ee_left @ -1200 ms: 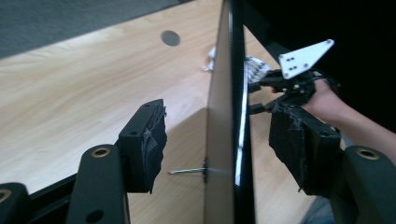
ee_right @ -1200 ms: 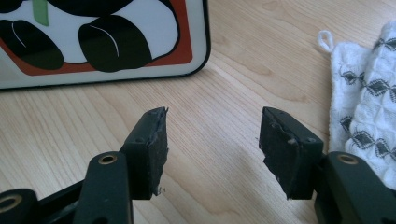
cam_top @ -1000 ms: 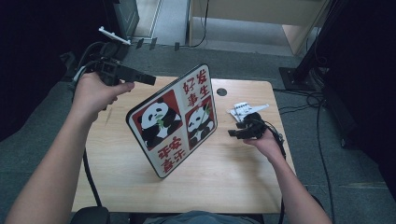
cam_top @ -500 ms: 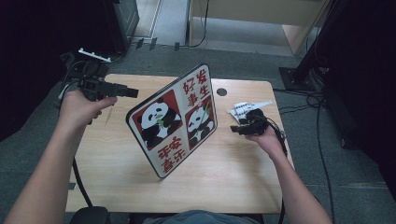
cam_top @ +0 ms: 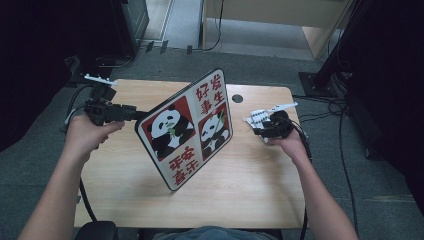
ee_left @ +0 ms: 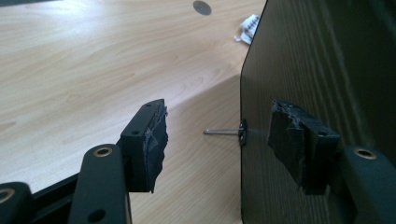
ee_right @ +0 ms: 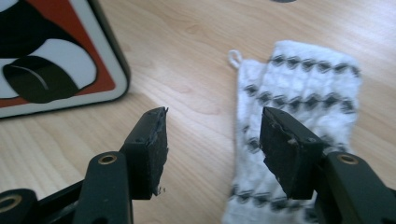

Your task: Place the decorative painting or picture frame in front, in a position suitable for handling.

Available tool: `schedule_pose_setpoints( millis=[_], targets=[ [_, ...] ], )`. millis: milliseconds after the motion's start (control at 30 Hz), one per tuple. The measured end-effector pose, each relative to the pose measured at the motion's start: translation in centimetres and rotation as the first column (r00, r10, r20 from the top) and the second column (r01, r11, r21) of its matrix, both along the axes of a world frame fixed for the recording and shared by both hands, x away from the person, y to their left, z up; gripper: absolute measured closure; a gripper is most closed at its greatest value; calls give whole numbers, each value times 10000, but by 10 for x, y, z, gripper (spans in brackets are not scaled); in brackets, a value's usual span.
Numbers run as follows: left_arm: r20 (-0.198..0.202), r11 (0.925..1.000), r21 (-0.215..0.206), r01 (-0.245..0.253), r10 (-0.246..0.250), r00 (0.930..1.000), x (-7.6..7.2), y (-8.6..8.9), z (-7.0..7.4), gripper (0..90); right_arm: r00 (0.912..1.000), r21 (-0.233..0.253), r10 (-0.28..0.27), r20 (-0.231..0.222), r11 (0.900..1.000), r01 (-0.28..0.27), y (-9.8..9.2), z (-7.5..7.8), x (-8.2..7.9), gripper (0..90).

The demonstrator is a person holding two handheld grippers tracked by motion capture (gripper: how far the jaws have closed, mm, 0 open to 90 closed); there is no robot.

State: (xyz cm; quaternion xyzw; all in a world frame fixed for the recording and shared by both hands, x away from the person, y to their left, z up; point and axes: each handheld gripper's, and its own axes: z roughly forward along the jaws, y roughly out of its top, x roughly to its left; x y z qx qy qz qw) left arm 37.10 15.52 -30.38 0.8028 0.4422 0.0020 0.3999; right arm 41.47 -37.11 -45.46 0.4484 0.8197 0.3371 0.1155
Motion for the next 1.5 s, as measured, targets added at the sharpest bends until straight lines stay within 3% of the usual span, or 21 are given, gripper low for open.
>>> schedule_pose_setpoints(
  millis=[233,300,500,600,833,967,1333,1500],
  targets=[
    [-189,9999,-136,22,-24,9998,-17,5,-17,387,9992,-87,-377,96,9992,378,-13,1,6,433],
    [-194,9993,-361,36,-43,9998,-24,9,-26,389,9985,-26,-544,74,9985,544,-18,0,9,434],
    [-132,9997,-240,5,-8,9999,-36,13,-39,390,9966,-178,-805,172,9966,808,-26,2,20,433],
    [-146,9996,-295,-12,8,9999,-44,15,-45,388,9934,91,-1109,277,9938,1107,-32,0,24,436],
    [-37,9990,-437,-115,114,9999,-61,20,-50,383,9875,1,-1567,-180,9876,1568,-40,-17,33,436],
    [-54,9992,-406,2,-4,10000,-68,21,-53,375,9875,-309,-1553,-280,9875,1545,-38,-25,37,446],
    [60,9977,-635,-249,253,9997,-88,29,-61,370,9903,-380,-1307,-461,9909,1290,-28,-36,42,574],
    [132,9979,-627,-177,186,9997,-94,28,-59,368,9879,-246,-1336,-792,9909,1320,-26,-40,44,658]
  ],
)
